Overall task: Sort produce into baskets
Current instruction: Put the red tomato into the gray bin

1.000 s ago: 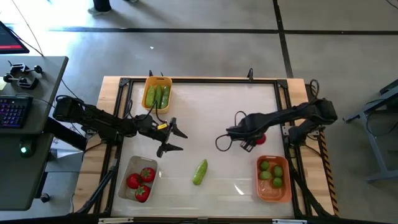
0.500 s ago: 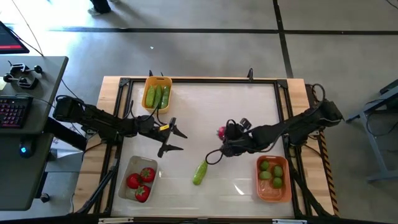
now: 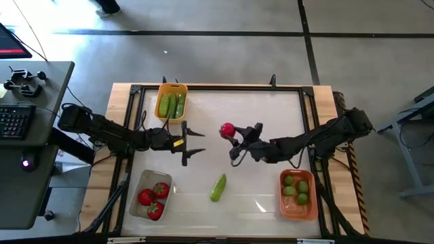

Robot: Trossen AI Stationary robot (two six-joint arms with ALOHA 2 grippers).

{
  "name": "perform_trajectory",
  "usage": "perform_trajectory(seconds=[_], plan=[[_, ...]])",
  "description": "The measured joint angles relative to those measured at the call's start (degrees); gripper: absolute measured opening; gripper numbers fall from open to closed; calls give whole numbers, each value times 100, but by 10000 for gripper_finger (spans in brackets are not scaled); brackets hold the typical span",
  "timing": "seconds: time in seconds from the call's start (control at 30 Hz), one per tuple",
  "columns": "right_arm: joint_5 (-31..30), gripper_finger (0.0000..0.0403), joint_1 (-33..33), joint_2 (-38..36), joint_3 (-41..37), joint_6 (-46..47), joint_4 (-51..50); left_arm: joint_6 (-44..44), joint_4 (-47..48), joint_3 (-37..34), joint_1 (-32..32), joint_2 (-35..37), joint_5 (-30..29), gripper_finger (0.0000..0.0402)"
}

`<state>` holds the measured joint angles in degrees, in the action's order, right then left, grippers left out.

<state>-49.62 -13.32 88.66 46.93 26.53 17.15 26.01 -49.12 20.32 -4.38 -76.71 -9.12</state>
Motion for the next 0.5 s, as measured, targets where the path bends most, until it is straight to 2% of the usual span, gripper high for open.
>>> perform_trajectory(seconds=[0.17,0.3,0.5], plan=[[181,198,94,0,-638,-753,2377,628,-491,9,-302,0,-1411,250],[342,197,97,0,-1073,-1090,3982,895,-695,9,-516,0,-1709,269],[905,197,92,32,-1295,-1214,5120,1069,-785,364,-657,0,-1978,312]])
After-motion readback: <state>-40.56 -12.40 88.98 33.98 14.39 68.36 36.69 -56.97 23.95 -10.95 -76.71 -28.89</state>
